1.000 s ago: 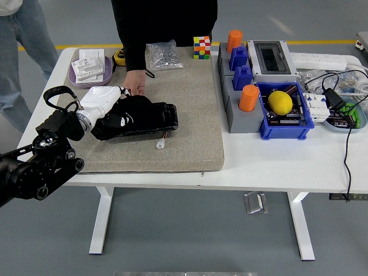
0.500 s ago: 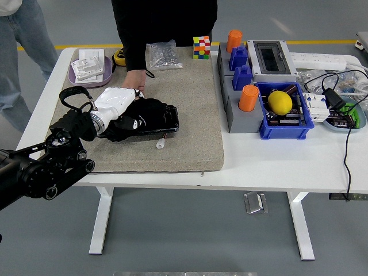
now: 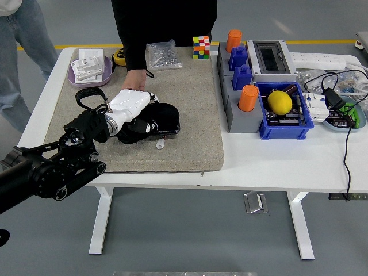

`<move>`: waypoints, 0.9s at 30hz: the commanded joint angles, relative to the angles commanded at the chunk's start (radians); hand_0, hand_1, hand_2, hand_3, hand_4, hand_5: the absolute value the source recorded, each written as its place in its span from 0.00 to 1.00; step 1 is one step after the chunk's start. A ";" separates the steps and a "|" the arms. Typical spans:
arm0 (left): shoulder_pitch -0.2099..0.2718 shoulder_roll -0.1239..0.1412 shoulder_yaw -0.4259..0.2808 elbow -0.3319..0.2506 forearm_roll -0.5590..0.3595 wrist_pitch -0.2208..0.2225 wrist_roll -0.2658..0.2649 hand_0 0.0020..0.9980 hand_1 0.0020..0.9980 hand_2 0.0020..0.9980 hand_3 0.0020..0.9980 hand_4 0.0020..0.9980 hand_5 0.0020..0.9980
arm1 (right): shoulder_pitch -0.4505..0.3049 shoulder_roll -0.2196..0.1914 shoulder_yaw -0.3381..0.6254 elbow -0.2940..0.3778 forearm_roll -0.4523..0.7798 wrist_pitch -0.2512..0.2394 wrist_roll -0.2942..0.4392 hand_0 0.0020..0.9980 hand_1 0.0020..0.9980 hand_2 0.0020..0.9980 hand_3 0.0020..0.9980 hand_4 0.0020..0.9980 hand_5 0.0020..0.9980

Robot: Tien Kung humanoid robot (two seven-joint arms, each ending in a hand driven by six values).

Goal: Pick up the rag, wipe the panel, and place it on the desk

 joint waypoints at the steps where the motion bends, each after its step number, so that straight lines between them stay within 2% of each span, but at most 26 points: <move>1: -0.002 -0.002 0.004 -0.002 0.000 0.000 0.001 0.22 0.15 0.46 0.36 0.26 0.00 | 0.000 0.000 -0.001 0.000 0.001 0.000 0.000 0.72 0.64 0.69 0.59 0.98 0.43; 14: -0.020 -0.017 0.004 -0.014 0.010 -0.002 0.007 0.22 0.15 0.46 0.36 0.25 0.00 | -0.002 0.008 -0.010 -0.003 0.007 0.000 -0.001 0.72 0.64 0.69 0.59 0.98 0.43; 27: -0.008 -0.009 -0.013 0.001 0.014 -0.002 0.009 0.22 0.15 0.45 0.36 0.25 0.00 | -0.006 0.009 -0.006 -0.003 0.008 -0.002 0.000 0.72 0.64 0.69 0.59 0.98 0.43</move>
